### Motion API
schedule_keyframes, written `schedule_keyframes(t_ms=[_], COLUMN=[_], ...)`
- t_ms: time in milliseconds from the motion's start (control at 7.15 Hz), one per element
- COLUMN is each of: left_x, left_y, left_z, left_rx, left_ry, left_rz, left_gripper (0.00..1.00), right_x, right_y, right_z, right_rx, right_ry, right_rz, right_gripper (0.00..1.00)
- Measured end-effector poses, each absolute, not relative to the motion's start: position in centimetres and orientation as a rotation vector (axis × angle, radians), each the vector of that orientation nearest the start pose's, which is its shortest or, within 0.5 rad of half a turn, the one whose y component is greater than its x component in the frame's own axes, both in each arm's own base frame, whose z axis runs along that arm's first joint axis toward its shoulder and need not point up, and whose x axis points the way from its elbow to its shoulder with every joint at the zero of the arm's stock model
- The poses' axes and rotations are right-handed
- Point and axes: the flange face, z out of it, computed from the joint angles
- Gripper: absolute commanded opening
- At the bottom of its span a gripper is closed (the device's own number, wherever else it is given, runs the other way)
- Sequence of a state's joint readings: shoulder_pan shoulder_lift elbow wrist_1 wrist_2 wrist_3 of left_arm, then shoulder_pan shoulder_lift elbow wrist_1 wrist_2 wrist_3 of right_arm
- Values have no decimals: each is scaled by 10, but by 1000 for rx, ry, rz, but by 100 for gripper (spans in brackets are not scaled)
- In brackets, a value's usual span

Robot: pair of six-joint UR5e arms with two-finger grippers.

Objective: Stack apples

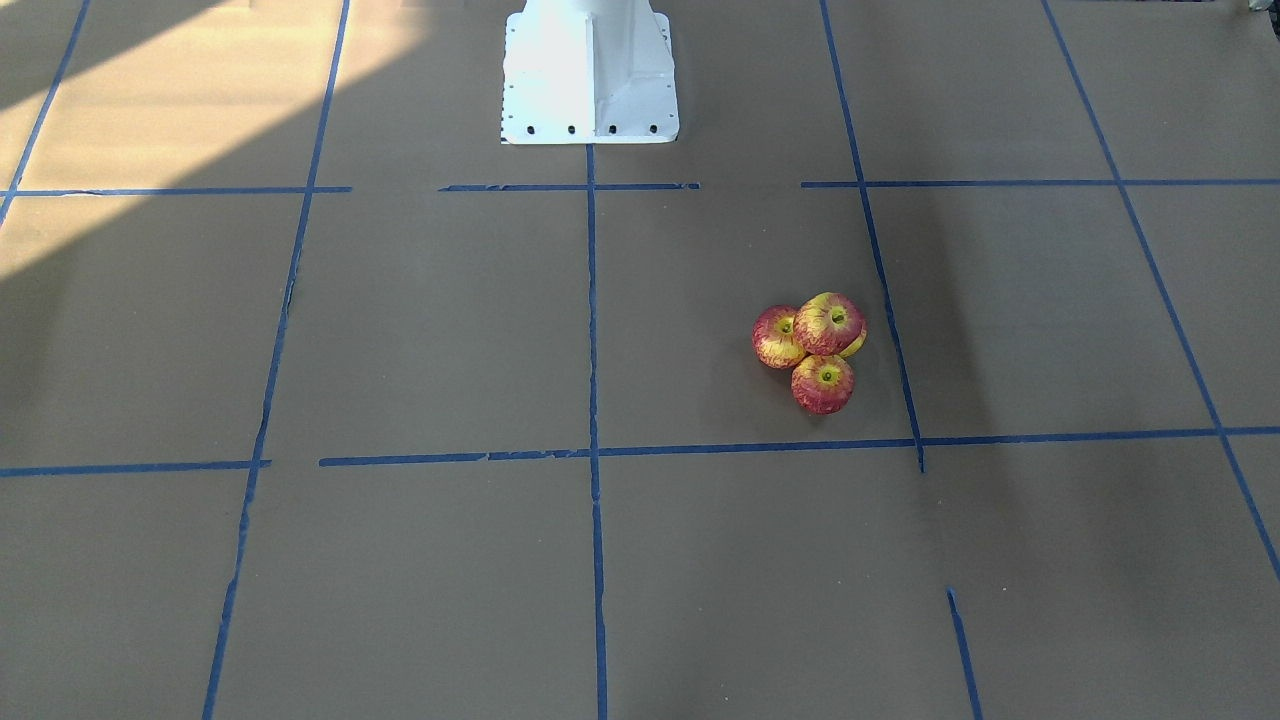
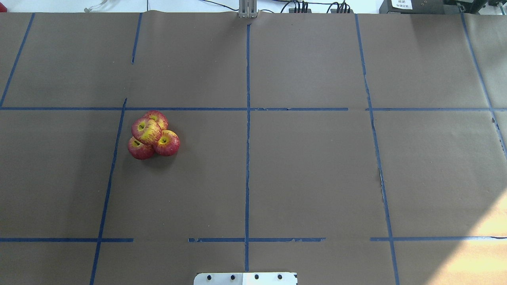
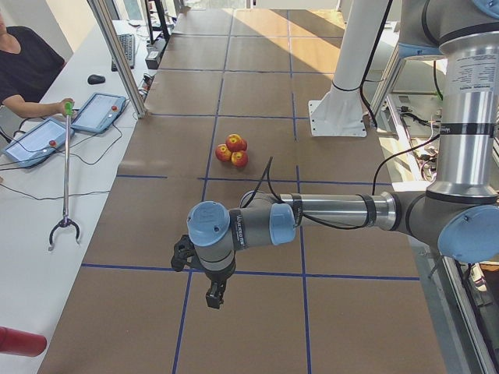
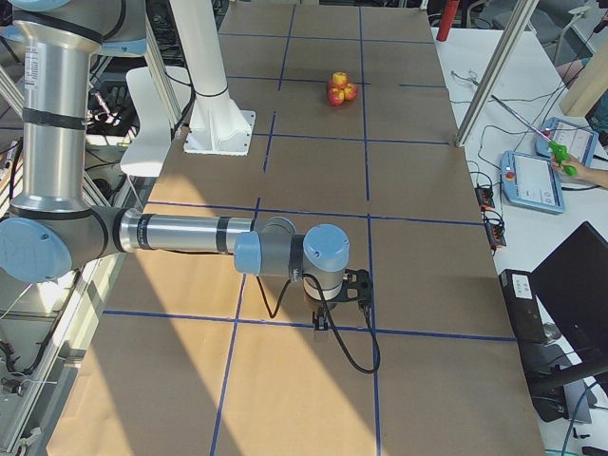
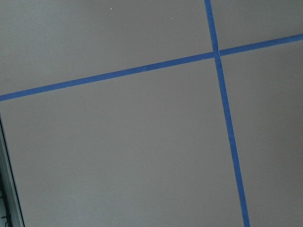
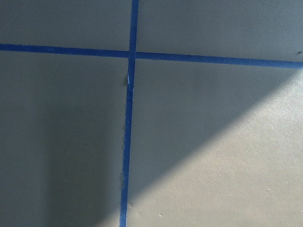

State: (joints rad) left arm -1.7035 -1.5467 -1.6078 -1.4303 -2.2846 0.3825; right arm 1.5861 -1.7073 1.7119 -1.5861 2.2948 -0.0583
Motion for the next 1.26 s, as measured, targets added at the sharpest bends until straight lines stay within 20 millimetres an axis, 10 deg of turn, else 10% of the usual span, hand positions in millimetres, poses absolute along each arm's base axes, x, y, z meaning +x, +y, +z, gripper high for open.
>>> schedule_keyframes(t_ms=[1258], left_x=[-130], left_y=[-457], left_z=[667], left_rx=[68], left_ry=[721], left_rz=[196], left_gripper=[100], right_x=[74], right_y=[-432], right_z=[657], right_rx=[16], right_ry=[-724], right_rz=[-37], right_gripper=[100])
